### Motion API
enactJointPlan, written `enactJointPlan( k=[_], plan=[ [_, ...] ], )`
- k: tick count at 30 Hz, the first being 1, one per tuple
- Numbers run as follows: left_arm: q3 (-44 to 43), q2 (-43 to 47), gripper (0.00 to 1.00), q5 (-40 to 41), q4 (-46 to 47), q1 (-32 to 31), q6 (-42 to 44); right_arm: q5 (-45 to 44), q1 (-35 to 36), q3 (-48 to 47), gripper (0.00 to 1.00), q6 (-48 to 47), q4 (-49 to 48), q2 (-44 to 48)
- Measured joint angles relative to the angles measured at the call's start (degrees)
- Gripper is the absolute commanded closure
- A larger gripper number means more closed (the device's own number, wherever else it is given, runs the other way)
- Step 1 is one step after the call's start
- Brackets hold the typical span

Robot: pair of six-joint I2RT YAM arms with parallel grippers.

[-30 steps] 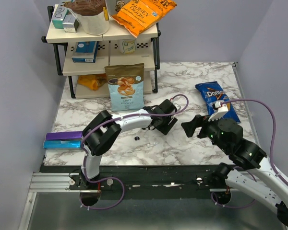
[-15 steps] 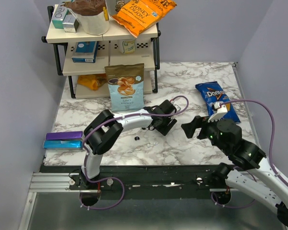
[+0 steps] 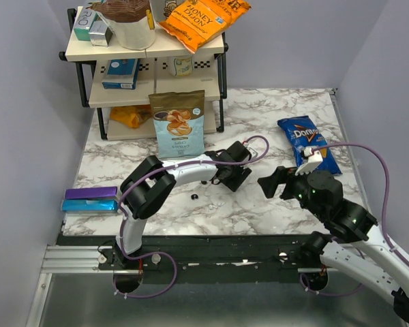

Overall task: Insert the wireless bluetooth earbuds into the charging case
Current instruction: Pick up the charging case at the center of the board.

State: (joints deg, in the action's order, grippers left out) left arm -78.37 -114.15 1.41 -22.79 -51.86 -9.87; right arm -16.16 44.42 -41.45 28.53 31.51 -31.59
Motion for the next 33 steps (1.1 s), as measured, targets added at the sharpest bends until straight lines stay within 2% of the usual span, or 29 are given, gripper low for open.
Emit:
enactJointPlan(
  k=[9, 10, 14, 17, 23, 27, 29, 31, 33],
  plan=[
    [0.24, 0.09, 0.70, -0.96, 0.57, 0.04, 0.61, -0.02, 0.00, 0.31, 0.00, 0.02, 0.37, 0.46],
    [0.81, 0.37, 0.79, -1.05, 1.36, 0.04, 0.59, -0.02, 0.00, 0.31, 0.00, 0.02, 0.37, 0.52],
    [4.98, 3.02, 1.00, -1.18, 4.81, 0.04, 0.22, -0.13, 0.00, 0.28, 0.00, 0.04, 0.35, 0.63],
    [10.14, 7.26, 1.00, -0.96, 7.93, 0.04, -0.26, -1.25, 0.00, -0.39, 0.00, 0.37, 0.66, 0.24],
    [21.33, 23.91, 1.00, 0.57, 18.67, 0.04, -1.44, -4.83, 0.00, -2.93, 0.00, -0.90, -2.32, -1.03],
    [33.33, 37.88, 1.00, 0.46, 35.34, -0.04, -2.45, -3.54, 0.00, -4.24, 0.00, -3.45, -4.98, -2.86],
    [44.92, 46.10, 1.00, -0.09, 49.42, -0.48, -2.54, -0.83, 0.00, -5.86, 0.00, -4.96, -5.79, -5.31],
    [53.81, 50.40, 1.00, -0.48, 60.54, -1.11, -2.34, 2.67, 0.00, -7.91, 0.01, -6.36, -6.56, -8.15],
    [60.22, 52.96, 1.00, -0.66, 66.12, -1.77, -1.70, 6.32, 0.00, -9.31, 0.01, -7.61, -7.45, -10.86]
  ],
)
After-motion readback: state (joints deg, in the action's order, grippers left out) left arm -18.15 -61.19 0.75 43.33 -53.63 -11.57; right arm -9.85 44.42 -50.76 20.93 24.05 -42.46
